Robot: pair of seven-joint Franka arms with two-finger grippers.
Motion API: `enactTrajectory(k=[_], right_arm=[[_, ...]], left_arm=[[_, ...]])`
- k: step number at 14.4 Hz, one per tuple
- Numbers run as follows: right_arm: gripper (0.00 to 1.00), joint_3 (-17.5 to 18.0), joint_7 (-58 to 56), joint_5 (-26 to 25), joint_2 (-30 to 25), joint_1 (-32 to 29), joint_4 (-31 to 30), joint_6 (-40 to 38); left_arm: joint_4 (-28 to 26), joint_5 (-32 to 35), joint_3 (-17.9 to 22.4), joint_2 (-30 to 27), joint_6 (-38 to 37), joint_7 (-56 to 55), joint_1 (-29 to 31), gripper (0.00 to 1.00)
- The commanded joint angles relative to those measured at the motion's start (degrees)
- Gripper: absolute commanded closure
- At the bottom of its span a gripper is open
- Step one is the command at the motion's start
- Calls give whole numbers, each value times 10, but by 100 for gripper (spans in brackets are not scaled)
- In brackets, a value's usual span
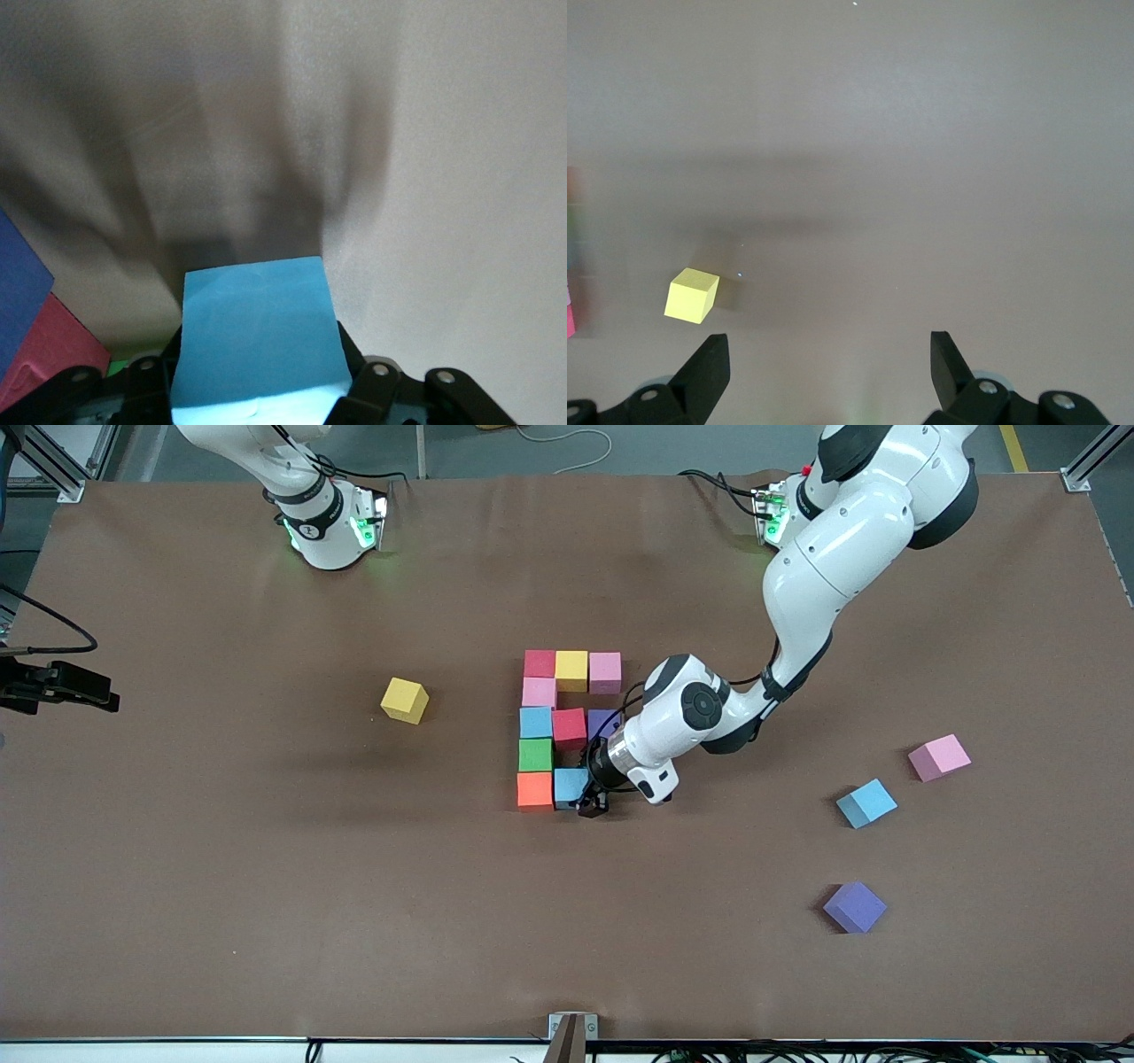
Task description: Arrange 11 blocks into digit 3
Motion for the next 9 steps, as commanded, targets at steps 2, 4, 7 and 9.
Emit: enactTrajectory(k=[2,4,7,9], right_arm=[[0,5,6,2,-5,6,8,-22],[0,2,7,4,-6,2,8,-65],[0,7,8,4,-13,1,8,-72],[0,35,8,4,-15,-29,7,-72]], left_arm=[[1,-6,5,6,12,4,-6,54],[1,-6,5,7,12,4,-6,54],[12,-6,6,9,12,5,-6,54],[13,-6,6,9,12,4,-6,54]])
